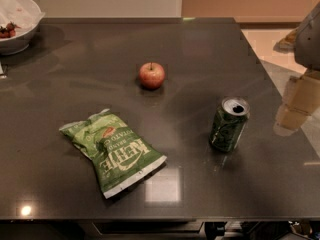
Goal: Move green can near green jalapeno chip bag
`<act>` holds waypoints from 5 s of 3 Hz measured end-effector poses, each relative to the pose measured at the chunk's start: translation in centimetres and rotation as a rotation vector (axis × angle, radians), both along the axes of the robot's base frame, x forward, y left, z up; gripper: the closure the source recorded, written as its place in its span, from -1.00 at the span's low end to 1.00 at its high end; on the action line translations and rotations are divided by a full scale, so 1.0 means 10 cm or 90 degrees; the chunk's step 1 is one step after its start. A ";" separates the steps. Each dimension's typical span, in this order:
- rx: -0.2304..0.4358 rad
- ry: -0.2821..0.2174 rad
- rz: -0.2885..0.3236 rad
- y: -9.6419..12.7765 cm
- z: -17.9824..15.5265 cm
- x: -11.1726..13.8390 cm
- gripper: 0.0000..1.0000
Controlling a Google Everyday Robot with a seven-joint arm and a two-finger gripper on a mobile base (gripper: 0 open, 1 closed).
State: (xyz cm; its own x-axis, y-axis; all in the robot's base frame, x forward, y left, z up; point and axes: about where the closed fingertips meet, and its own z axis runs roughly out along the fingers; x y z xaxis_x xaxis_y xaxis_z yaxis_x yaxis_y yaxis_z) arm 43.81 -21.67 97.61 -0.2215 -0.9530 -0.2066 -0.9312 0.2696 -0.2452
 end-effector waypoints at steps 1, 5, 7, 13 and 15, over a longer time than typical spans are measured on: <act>0.000 0.000 0.000 0.00 0.00 0.00 -1.00; 0.171 0.048 0.074 0.38 -0.59 0.08 -1.00; 0.237 0.075 0.101 0.57 -0.70 0.07 -0.66; 0.321 0.083 0.248 1.67 -0.49 0.21 1.00; 0.314 0.112 0.287 2.00 -0.67 0.17 0.62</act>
Offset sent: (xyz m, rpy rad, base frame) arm 0.0018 0.0140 -0.0211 0.0912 0.0277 0.0581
